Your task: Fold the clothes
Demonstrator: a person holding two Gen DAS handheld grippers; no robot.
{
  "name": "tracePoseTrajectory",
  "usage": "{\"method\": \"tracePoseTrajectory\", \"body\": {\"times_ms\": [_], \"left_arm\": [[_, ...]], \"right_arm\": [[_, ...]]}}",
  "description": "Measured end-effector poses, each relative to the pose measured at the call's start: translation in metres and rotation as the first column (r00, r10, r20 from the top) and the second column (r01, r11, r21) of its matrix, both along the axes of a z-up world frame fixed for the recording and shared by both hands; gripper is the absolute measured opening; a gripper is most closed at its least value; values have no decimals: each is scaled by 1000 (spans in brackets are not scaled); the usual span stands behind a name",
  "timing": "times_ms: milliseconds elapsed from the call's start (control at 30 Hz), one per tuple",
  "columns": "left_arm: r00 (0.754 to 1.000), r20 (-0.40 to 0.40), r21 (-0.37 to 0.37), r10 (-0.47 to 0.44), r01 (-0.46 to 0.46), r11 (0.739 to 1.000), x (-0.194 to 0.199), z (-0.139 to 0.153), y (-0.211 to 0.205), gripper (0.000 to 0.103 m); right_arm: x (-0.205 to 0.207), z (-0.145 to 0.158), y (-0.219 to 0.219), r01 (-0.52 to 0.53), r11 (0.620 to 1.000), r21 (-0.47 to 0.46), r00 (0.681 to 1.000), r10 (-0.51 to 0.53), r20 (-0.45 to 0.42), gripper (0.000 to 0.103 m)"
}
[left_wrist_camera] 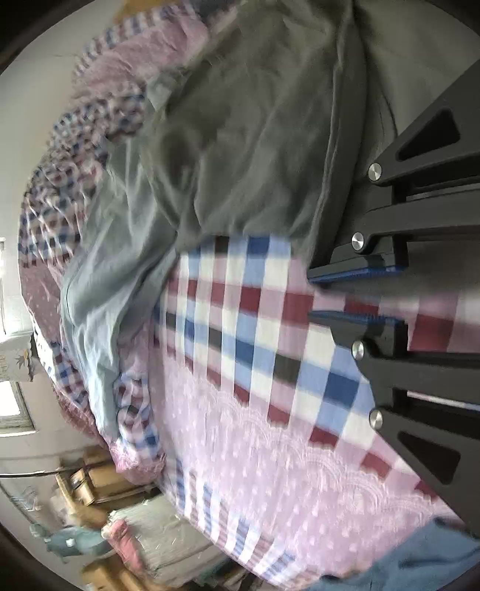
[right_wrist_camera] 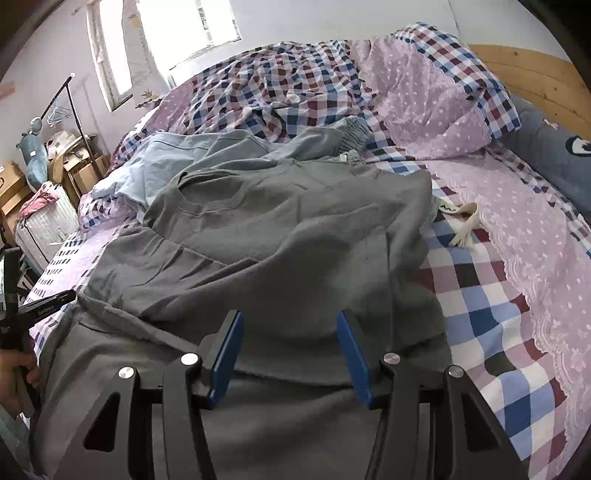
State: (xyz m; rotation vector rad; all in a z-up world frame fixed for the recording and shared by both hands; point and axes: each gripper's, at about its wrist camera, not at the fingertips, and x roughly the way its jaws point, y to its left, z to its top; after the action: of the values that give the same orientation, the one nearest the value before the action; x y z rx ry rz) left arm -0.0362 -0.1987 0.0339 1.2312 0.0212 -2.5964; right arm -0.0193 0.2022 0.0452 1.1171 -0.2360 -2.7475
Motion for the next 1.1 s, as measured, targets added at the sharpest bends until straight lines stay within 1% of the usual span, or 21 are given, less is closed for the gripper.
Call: {"method": "tracePoseTrajectory", "body": {"times_ms": [33, 100, 167, 233, 300, 333, 367, 400, 467, 500, 567, 667, 900, 967, 1000, 1033, 1100], "left_arm": [[1000, 19, -10, 18, -18, 1000, 0, -2, -4, 15], [998, 31, 59, 57, -59, 997, 3, -4, -20, 15], [994, 45, 134, 95, -100, 986, 6, -7, -37, 15], [998, -10, 204, 69, -66, 977, 11, 0, -43, 15], [998, -60, 219, 18, -5, 976, 12, 8, -39, 21], [999, -48, 234, 0, 12, 972, 10, 5, -36, 24], [999, -31, 249, -19, 26, 968, 8, 2, -33, 31], [999, -15, 265, -37, 40, 963, 6, -1, -30, 35], [997, 17, 298, -75, 67, 952, 2, -8, -24, 34], [997, 24, 314, -77, 66, 947, 0, -11, -23, 34], [997, 8, 335, -74, 67, 940, 0, -11, -24, 34], [998, -36, 427, -47, 58, 902, 2, -8, -32, 35], [998, -65, 543, -19, 51, 838, 3, -9, -41, 35], [990, -138, 564, -4, 82, 821, 9, 0, -44, 35], [984, -177, 573, 10, 95, 814, 12, 5, -46, 35], [986, -167, 572, 12, 87, 816, 10, 3, -46, 37], [991, -133, 567, 14, 65, 821, 5, -3, -44, 48]], "right_arm": [[-1, -1, 0, 1, 1000, -1, 1000, -1, 4, 56], [-2, -2, 1, 2, 1000, -3, 1000, -2, 5, 56], [-2, -2, 2, 4, 1000, -6, 1000, -4, 2, 56], [-2, -3, 2, 5, 1000, -14, 1000, -5, 7, 56], [-2, -5, 1, 8, 1000, -21, 1000, -8, 18, 56], [-2, -6, 1, 8, 1000, -22, 1000, -7, 21, 56], [-3, -7, 1, 8, 1000, -24, 1000, -7, 25, 56], [-3, -8, 1, 8, 1000, -25, 1000, -7, 29, 56], [-2, -7, 2, 7, 1000, -28, 1000, -7, 28, 56], [-2, -7, 2, 7, 1000, -28, 1000, -6, 28, 56], [-2, -7, 2, 6, 1000, -30, 1000, -5, 29, 56], [-2, -8, 1, 1, 1000, -30, 999, 0, 33, 56], [-2, -9, 0, -12, 999, -33, 999, 14, 41, 57], [-2, -9, 0, -13, 999, -33, 999, 15, 41, 57], [-2, -9, 0, -13, 999, -33, 999, 15, 41, 57], [-2, -9, 0, -14, 999, -34, 999, 15, 41, 57], [-2, -9, -1, -10, 999, -36, 999, 12, 42, 57]]}}
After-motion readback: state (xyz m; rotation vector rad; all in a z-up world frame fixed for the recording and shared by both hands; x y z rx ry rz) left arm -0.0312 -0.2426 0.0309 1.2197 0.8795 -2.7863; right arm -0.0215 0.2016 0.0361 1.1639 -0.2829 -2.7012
